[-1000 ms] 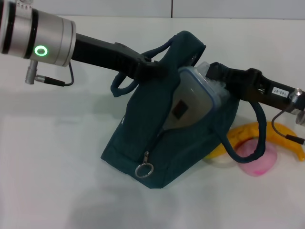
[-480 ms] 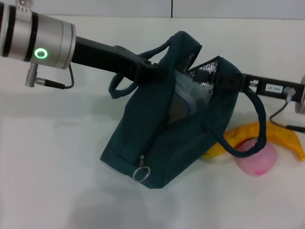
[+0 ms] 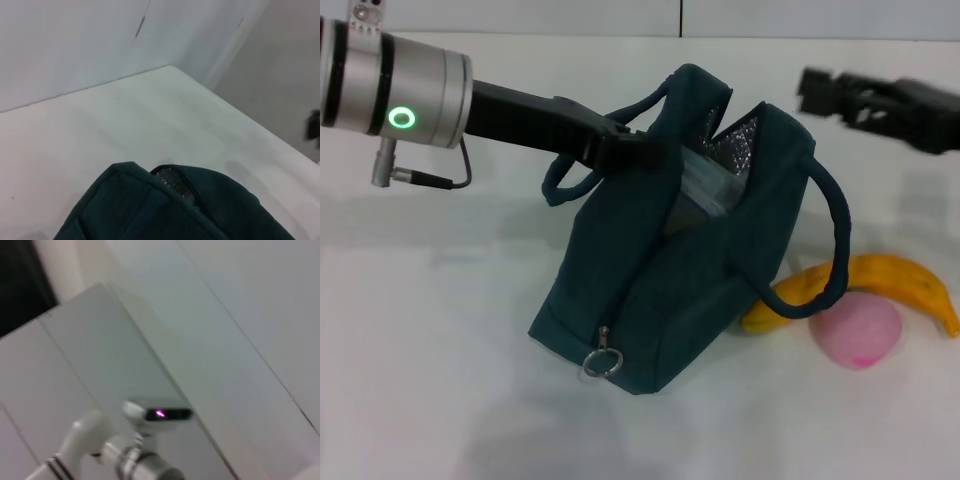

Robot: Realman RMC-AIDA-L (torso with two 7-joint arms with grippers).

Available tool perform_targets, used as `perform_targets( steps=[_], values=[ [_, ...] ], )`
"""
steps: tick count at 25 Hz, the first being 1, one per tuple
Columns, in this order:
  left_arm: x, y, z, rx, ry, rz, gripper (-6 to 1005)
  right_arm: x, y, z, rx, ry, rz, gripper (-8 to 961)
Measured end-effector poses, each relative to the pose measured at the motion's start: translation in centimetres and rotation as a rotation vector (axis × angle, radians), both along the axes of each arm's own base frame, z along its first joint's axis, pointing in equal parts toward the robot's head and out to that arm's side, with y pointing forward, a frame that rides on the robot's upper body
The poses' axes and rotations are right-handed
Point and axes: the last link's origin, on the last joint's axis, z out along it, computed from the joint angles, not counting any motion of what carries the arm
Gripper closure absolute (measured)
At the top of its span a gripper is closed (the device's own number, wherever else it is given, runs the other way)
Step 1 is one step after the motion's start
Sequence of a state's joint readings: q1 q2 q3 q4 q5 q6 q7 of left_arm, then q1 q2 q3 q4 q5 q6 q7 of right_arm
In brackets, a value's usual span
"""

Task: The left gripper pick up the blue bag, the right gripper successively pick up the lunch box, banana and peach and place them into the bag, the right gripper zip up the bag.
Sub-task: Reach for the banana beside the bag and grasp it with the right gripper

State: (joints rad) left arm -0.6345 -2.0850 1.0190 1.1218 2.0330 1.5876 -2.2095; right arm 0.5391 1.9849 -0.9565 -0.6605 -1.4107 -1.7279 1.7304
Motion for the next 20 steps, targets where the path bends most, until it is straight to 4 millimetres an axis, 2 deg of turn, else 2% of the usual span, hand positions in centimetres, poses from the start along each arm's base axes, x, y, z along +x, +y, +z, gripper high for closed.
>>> perform_targets(
  steps=[4,7,11,17,20],
  values=[
    [-0.2,0.1,0.3,0.012,-0.007,0.010,938,0.1,-1.3,3.0,0.072,-0.027,0.095,429],
    [-0.3,0.1,0.4,0.015,-0.009,0.011,938,0.6,-2.5,5.1,0.177,-0.158,0.101,425],
    [-0.7,-0.1,0.4,0.016,-0.010,0.022,938,0.9,-3.0,5.9,0.201,-0.414,0.034,417],
    [-0.9,-0.1,0.4,0.018,-0.006,0.030,938,1.9,-3.0,6.2,0.119,-0.797,-0.109,405],
    [-0.8,-0.1,0.4,0.018,-0.009,0.030,938,2.4,-3.0,6.0,0.083,-0.912,-0.166,398]
  ],
)
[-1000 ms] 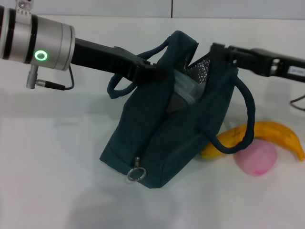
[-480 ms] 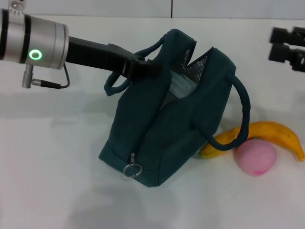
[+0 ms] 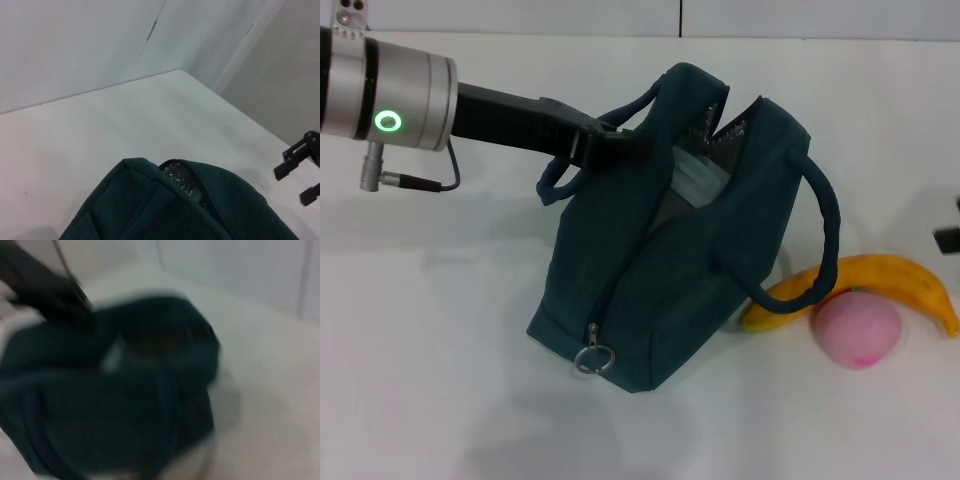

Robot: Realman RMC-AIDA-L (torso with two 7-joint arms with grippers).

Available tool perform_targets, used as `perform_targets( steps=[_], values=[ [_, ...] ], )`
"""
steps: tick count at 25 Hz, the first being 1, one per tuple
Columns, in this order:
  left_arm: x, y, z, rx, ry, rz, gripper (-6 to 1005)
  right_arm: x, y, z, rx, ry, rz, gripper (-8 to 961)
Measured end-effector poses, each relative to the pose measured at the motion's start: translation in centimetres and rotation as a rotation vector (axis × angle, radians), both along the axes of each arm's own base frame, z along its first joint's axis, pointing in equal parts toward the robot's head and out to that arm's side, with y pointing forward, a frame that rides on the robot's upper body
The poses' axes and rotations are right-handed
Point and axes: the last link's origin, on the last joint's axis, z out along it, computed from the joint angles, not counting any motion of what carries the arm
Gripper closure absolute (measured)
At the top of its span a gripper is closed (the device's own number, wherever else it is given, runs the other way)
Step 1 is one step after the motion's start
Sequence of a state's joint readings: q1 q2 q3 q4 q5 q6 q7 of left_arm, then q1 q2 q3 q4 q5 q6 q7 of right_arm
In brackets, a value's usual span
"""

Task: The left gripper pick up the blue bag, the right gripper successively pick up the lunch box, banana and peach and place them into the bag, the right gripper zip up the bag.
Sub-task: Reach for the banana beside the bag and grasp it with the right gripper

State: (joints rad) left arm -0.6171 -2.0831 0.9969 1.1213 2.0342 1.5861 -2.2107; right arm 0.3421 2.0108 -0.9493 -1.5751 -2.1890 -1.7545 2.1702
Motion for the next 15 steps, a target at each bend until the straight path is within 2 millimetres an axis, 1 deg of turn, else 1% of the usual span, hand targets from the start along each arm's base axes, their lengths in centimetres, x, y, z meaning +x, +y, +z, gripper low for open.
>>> perform_targets(
  steps=[3,9,12,15],
  values=[
    [0.0,0.1,0.0,0.005,-0.002,0.008,938,0.4,-0.1,0.1,-0.013,-0.091,-0.060,392],
    [0.2,0.4,0.1,0.018,-0.002,0.006,938,1.0,0.0,0.2,-0.020,-0.156,-0.109,380],
    [0.4,0.5,0.1,0.023,-0.002,0.001,938,1.3,0.4,-0.2,-0.030,-0.176,-0.116,374],
    [0.4,0.6,0.1,0.026,-0.002,0.000,938,1.6,1.1,-1.3,-0.044,-0.209,-0.113,367]
  ],
)
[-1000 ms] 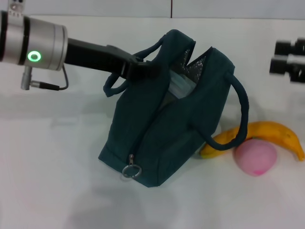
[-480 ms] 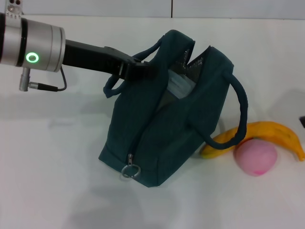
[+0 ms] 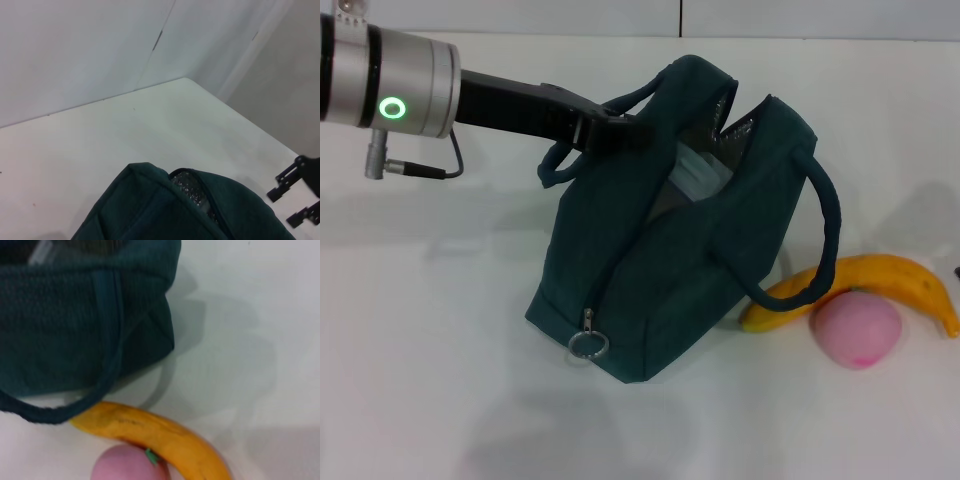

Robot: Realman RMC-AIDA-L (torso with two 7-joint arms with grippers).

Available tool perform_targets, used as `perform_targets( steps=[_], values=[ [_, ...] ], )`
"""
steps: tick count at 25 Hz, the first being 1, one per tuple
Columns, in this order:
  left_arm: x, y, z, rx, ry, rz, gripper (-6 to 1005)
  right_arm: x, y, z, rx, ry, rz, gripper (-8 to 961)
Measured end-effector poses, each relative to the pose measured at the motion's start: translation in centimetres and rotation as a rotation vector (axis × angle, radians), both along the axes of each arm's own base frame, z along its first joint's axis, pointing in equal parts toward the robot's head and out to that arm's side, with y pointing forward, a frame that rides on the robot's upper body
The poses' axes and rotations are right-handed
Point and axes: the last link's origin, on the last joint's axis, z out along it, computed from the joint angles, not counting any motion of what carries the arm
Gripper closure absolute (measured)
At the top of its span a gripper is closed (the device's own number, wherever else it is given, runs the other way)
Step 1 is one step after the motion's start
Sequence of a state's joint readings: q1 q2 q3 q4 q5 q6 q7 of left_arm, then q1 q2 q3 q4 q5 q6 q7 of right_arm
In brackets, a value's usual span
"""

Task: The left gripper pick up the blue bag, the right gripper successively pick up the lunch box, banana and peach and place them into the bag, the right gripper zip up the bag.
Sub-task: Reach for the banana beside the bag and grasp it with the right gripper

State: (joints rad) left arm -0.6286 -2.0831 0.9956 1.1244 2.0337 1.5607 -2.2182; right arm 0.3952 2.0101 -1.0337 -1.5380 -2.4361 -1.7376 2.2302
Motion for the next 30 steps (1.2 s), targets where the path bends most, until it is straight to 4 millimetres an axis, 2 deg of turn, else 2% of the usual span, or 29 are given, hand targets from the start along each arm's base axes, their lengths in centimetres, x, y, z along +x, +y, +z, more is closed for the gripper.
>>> perform_targets(
  steps=[7,12,17,30],
  values=[
    [0.0,0.1,0.0,0.006,0.000,0.003,938,0.0,1.0,-2.3,-0.059,-0.047,0.034,353],
    [-0.1,0.1,0.0,0.009,-0.001,0.005,938,-0.1,1.6,-3.5,-0.102,-0.074,0.056,169],
    [-0.1,0.1,-0.1,0.008,-0.002,0.008,938,-0.1,2.1,-4.5,-0.108,-0.132,0.081,68],
    [-0.3,0.1,0.0,0.018,0.000,0.011,938,0.3,2.8,-6.3,-0.129,-0.159,0.088,75]
  ],
)
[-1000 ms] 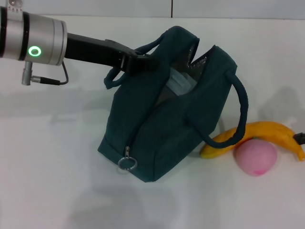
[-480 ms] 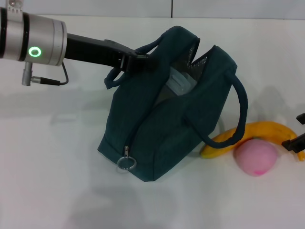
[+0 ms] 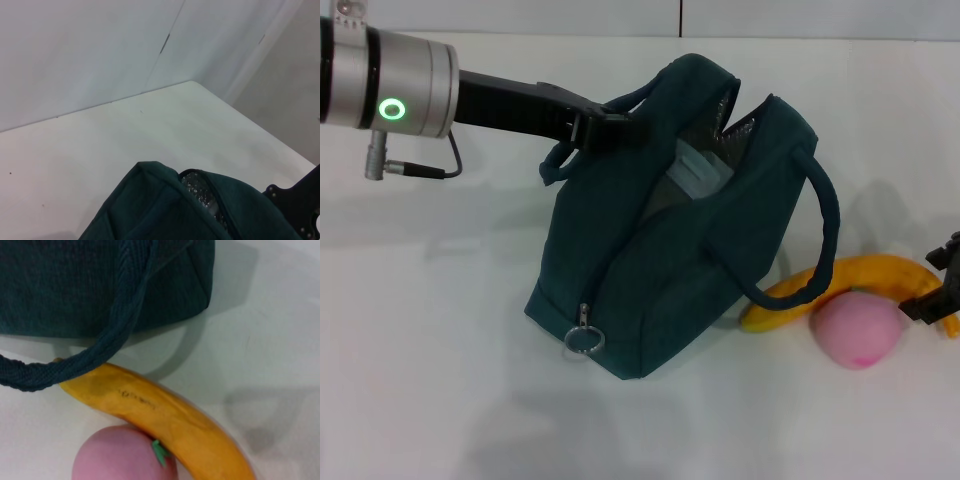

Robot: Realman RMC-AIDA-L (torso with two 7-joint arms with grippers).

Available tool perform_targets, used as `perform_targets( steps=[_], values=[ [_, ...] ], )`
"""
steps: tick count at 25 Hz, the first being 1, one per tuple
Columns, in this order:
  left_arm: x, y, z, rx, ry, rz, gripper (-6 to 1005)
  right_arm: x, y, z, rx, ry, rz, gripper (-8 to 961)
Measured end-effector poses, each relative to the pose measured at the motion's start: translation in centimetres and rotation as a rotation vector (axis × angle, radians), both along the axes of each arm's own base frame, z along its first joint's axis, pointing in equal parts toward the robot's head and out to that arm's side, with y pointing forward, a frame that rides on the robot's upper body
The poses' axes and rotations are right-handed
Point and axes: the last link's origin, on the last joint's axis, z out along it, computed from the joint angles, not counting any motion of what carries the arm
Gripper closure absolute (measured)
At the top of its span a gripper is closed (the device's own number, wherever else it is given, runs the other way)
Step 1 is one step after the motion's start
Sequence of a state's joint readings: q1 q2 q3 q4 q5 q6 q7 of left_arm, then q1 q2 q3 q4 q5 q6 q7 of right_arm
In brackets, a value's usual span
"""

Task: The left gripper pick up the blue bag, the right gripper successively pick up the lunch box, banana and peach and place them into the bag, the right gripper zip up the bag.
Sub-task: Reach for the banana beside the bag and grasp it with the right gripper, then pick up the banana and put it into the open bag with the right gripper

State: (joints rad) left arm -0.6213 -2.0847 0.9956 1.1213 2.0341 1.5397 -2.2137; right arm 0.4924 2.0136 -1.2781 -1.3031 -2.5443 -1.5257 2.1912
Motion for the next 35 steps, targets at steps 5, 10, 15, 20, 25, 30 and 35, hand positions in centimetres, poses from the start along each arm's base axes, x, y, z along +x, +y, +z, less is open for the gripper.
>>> perform_targets(
  steps=[5,10,15,20,25,30,35],
  values=[
    [-0.1,0.0,0.0,0.001,0.000,0.000,938,0.2,0.1,-0.3,-0.001,-0.003,-0.009,140],
    [-0.1,0.0,0.0,0.001,0.001,0.000,937,0.6,0.3,-0.3,0.004,-0.025,-0.017,379],
    [-0.1,0.0,0.0,0.001,0.001,-0.001,937,0.8,0.4,-0.4,0.011,-0.022,-0.023,517],
    [-0.1,0.0,0.0,0.002,0.002,-0.001,937,1.0,0.7,0.0,0.033,-0.024,-0.025,547],
    [-0.1,0.0,0.1,0.002,0.002,-0.002,937,2.3,1.3,2.1,0.132,-0.028,-0.063,543],
    [-0.1,0.0,0.1,0.002,0.003,-0.001,937,3.1,1.5,5.2,0.269,-0.026,-0.039,538],
    [-0.4,-0.1,0.2,0.003,0.006,0.009,937,1.6,1.4,8.5,0.416,-0.012,0.113,533]
  ],
)
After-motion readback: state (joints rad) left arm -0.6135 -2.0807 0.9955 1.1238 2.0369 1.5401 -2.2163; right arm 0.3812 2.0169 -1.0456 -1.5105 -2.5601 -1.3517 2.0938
